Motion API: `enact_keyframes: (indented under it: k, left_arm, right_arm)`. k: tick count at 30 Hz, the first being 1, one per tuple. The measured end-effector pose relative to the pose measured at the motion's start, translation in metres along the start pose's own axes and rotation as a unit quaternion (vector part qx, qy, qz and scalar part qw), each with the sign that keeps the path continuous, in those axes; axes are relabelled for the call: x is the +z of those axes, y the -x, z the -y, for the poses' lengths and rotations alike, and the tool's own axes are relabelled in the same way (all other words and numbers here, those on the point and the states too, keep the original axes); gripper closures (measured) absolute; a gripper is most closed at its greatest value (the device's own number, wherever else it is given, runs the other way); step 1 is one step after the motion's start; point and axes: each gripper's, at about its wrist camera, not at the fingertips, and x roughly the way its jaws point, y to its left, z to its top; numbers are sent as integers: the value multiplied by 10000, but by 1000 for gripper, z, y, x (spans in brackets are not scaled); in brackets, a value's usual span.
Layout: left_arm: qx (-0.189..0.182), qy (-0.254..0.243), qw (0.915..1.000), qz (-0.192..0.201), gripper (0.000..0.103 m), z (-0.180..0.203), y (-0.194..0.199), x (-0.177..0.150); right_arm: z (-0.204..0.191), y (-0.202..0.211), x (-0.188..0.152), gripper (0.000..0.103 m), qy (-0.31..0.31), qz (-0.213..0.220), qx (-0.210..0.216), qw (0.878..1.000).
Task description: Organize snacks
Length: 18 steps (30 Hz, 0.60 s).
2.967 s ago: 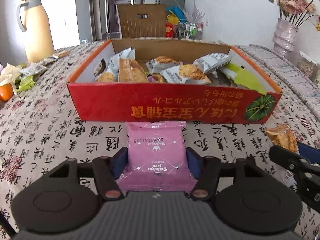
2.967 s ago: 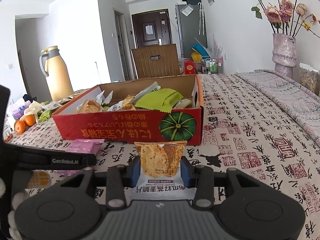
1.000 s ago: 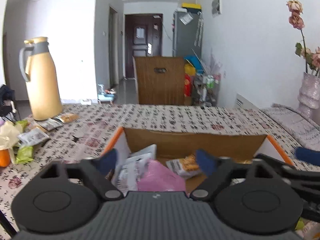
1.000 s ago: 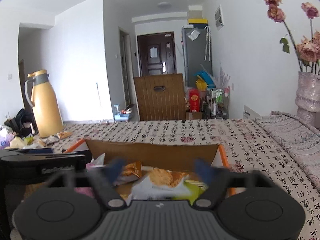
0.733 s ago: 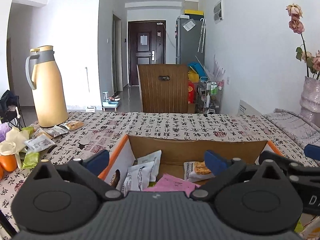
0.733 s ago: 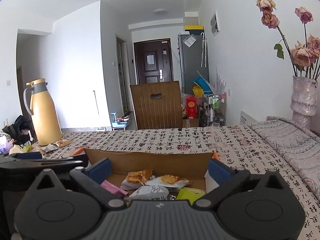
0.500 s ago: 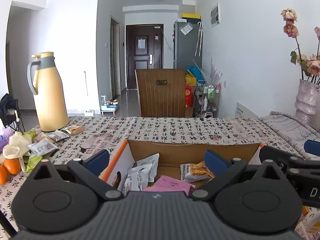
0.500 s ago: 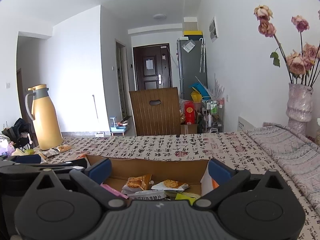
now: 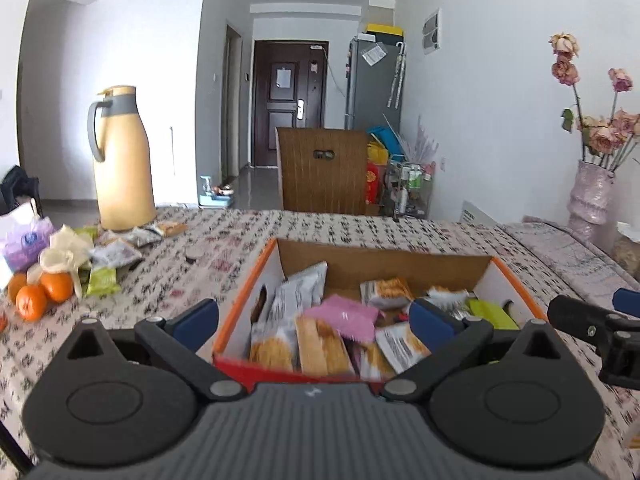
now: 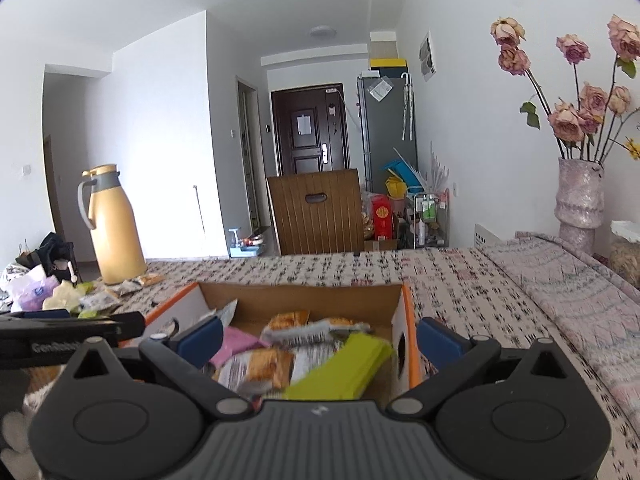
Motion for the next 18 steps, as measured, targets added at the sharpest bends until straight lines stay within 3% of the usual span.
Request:
enact_keyframes:
  k: [9, 18]
  left_arm:
    - [-185, -151, 9996, -122, 0, -8, 38, -38]
    - [-245, -90, 9983, -520, 0, -22, 46, -71]
  right_arm:
    - [4, 34, -40, 0, 39, -358, 30, 9993]
    - [3, 47, -74, 0, 6, -772, 94, 9970]
